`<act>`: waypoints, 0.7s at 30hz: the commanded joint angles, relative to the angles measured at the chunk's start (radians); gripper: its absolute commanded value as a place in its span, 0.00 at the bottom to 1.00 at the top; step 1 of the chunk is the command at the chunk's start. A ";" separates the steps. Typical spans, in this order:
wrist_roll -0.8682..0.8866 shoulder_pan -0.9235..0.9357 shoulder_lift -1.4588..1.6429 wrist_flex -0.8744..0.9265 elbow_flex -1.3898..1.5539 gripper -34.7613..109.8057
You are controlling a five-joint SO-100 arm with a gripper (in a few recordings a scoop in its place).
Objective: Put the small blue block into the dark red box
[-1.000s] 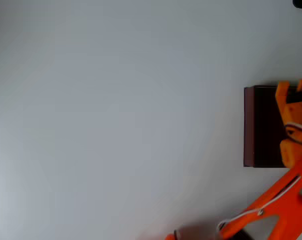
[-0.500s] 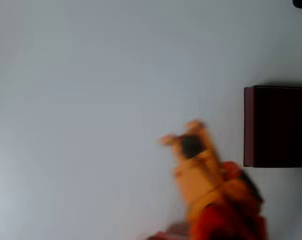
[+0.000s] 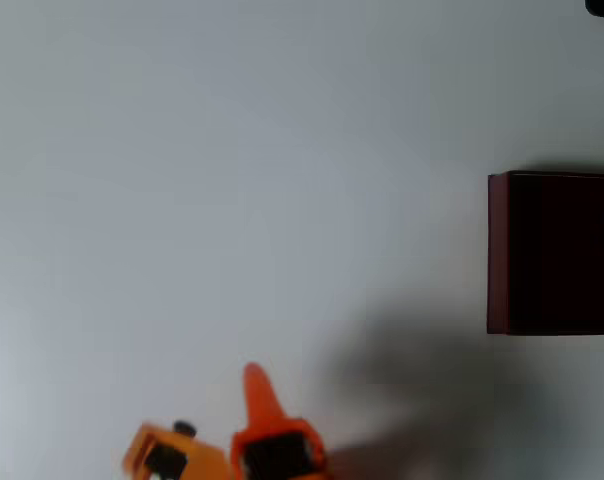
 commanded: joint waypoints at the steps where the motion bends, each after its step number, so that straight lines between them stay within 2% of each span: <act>1: -0.054 -0.100 0.055 -0.018 0.061 0.24; 9: -0.161 -0.252 0.114 -0.078 0.262 0.24; 21: -0.109 -0.238 0.114 -0.103 0.383 0.24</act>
